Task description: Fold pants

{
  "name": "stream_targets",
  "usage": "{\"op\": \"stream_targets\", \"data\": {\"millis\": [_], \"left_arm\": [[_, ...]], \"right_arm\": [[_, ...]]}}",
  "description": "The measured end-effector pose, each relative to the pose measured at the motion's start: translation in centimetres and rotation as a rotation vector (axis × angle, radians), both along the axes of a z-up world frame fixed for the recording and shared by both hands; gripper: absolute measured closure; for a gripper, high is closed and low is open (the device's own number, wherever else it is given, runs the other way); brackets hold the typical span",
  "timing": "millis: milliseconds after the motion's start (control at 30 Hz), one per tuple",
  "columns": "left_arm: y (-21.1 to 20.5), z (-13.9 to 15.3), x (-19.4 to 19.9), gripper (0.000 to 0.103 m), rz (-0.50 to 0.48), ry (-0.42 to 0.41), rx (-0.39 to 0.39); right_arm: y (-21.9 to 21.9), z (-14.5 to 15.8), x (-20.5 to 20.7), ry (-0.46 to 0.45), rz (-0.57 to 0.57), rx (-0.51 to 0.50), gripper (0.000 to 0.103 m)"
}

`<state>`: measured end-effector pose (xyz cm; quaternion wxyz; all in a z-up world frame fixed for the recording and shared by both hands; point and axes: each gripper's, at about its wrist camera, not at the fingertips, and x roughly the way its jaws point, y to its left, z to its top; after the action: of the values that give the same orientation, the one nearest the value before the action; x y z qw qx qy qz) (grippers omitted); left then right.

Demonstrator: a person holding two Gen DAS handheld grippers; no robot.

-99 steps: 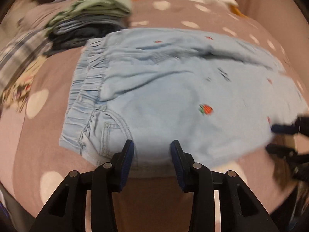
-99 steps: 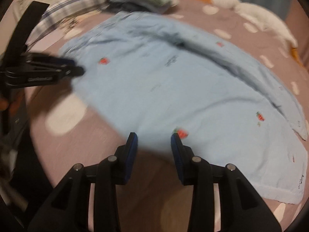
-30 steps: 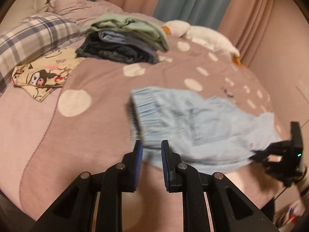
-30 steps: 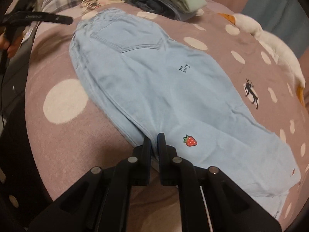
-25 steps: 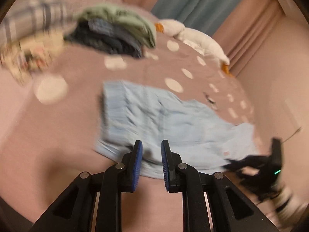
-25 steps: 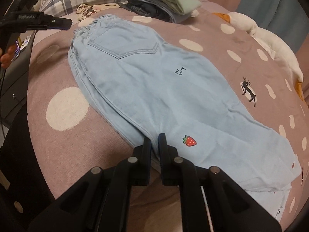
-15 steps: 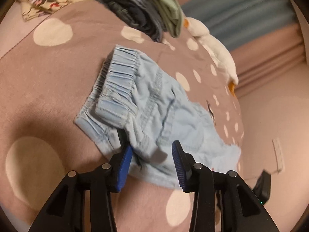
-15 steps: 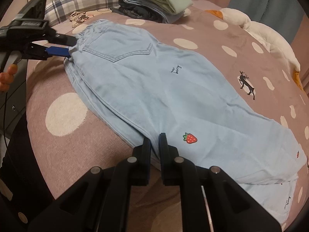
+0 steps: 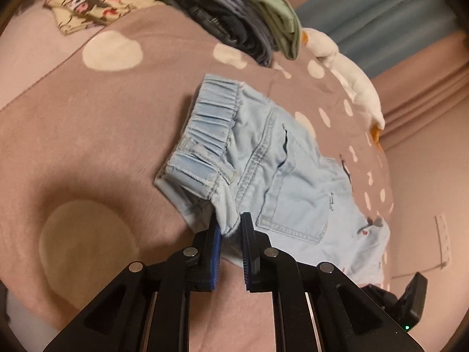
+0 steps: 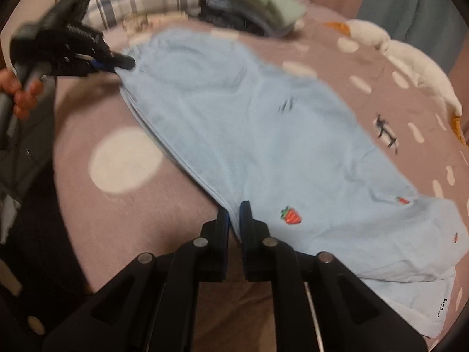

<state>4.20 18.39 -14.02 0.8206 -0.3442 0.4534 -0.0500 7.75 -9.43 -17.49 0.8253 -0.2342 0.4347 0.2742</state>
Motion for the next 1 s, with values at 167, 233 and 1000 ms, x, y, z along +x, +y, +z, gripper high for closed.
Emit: {"op": "stream_targets", "data": {"millis": [167, 233, 1000], "left_arm": [[-0.7, 2.9, -1.3, 0.078, -0.021, -0.030, 0.164], [-1.8, 4.1, -2.0, 0.078, -0.049, -0.078, 0.204], [-17.3, 2.1, 4.5, 0.078, -0.489, -0.062, 0.228]], "right_arm": [[-0.8, 2.5, 0.4, 0.003, -0.053, 0.094, 0.052], [-1.8, 3.6, 0.5, -0.014, -0.079, 0.143, 0.052], [-36.3, 1.5, 2.3, 0.018, -1.187, 0.900, 0.056]]}}
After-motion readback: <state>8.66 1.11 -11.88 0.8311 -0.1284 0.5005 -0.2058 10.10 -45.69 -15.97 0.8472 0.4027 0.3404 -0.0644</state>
